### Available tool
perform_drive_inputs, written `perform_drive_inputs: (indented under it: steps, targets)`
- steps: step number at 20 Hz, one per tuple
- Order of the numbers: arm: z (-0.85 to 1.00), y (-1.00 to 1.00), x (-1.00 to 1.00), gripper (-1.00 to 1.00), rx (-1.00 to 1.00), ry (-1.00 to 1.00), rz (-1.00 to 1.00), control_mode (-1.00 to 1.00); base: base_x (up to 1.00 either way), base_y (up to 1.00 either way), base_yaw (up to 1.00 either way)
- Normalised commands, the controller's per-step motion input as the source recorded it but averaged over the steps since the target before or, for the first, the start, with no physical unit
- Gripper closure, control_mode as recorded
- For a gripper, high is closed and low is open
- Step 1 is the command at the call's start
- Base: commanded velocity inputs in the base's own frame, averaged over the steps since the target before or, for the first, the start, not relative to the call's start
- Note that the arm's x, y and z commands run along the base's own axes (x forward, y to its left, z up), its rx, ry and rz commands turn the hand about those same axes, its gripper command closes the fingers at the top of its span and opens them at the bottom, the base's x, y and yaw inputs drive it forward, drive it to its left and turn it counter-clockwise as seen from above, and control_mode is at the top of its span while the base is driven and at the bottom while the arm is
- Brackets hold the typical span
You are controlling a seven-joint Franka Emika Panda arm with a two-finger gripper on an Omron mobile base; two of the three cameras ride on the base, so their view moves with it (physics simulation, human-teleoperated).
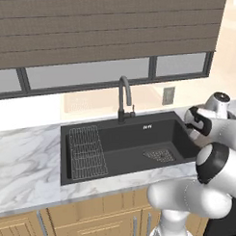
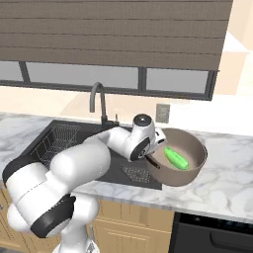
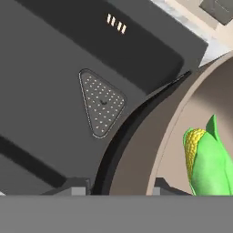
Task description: Dump the corn from the pot into the sink. Then turn on the water and wash the corn. Then turn off the water and put the corn back in the pot.
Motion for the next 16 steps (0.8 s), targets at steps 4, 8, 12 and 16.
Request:
perform_drive_inputs:
  steps: [4, 8, 12, 16]
  targets:
    - [0.04, 0.59, -0.08, 1.00, -0.07, 0.00, 0.54, -1.00, 0.00, 0.00, 0.00]
    - [0.23, 0.34, -0.07, 1.00, -0.16, 0.03, 0.34, -1.00, 0.00, 0.00, 0.00]
    - [0.08, 0.24, 0.02, 1.00, -0.13, 0.20, 0.42, -1.00, 0.00, 0.00, 0.00]
    - [0.01, 0.17, 0.00, 1.00, -0.11, 0.21, 0.45, -1.00, 0.00, 0.00, 0.00]
